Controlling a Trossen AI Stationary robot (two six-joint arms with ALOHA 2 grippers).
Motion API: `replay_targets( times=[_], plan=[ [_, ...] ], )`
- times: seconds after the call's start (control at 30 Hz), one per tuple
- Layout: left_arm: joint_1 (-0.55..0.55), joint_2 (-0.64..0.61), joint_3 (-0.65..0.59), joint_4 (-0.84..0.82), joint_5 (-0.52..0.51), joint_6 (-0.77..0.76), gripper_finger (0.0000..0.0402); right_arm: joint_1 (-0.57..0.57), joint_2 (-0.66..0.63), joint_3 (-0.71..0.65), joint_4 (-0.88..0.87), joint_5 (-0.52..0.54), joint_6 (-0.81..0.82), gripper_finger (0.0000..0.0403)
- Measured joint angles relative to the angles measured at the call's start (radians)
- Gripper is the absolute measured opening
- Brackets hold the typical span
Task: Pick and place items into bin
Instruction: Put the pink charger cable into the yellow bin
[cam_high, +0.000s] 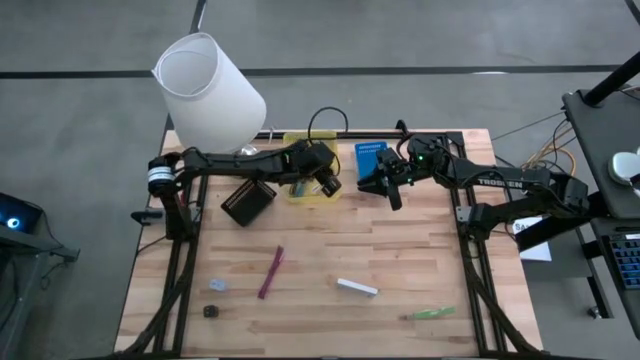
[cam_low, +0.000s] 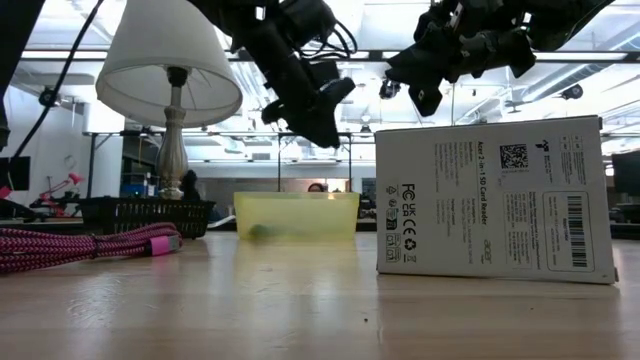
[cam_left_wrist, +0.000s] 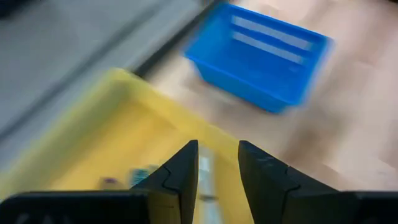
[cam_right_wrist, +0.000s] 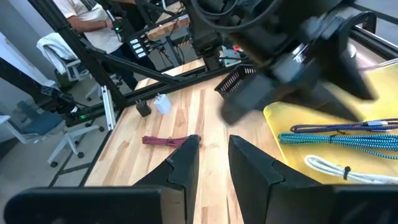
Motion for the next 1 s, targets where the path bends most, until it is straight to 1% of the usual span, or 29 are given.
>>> replay_targets(
  times=[0.07,0.13,0.23,0.3,0.37,0.5,0.63,0.77,0.87,0.93,1.0],
  plan=[
    [-0.005,-0.005,0.0,-0.019,0.136,-0.001,0.0099,0.0,0.0,0.0,0.0,0.0,0.0,0.0077],
    [-0.009,-0.013,0.0,-0.048,0.3,-0.002,0.0099,0.0,0.0,0.0,0.0,0.0,0.0,0.0077],
    [-0.02,-0.03,0.0,-0.124,0.518,-0.069,0.01,0.0,0.0,0.0,0.0,0.0,0.0,0.0077],
    [-0.033,-0.037,0.0,-0.194,0.615,-0.128,0.01,0.0,0.0,0.0,0.0,0.0,0.0,0.0077],
    [-0.053,-0.043,0.0,-0.287,0.674,-0.184,0.01,0.0,0.0,0.0,0.0,0.0,-0.001,0.0077],
    [-0.109,-0.047,0.0,-0.472,0.689,-0.291,0.01,0.0,0.0,0.0,0.0,0.0,-0.004,0.0077],
    [-0.174,-0.047,0.0,-0.602,0.678,-0.409,0.01,0.0,0.0,0.0,0.0,0.0,-0.004,0.0077],
    [-0.242,-0.047,0.0,-0.65,0.629,-0.503,0.01,0.0,0.001,0.0,0.0,0.0,-0.004,0.0077],
    [-0.291,-0.047,-0.003,-0.658,0.537,-0.574,0.01,0.0,0.001,0.0,0.0,0.0,-0.004,0.0077],
    [-0.318,-0.047,-0.018,-0.659,0.482,-0.666,0.01,0.0,0.001,0.0,0.0,0.0,-0.004,0.0077],
    [-0.334,-0.047,-0.045,-0.659,0.472,-0.769,0.01,0.0,0.001,0.0,0.0,0.0,-0.004,0.0077]
  ],
)
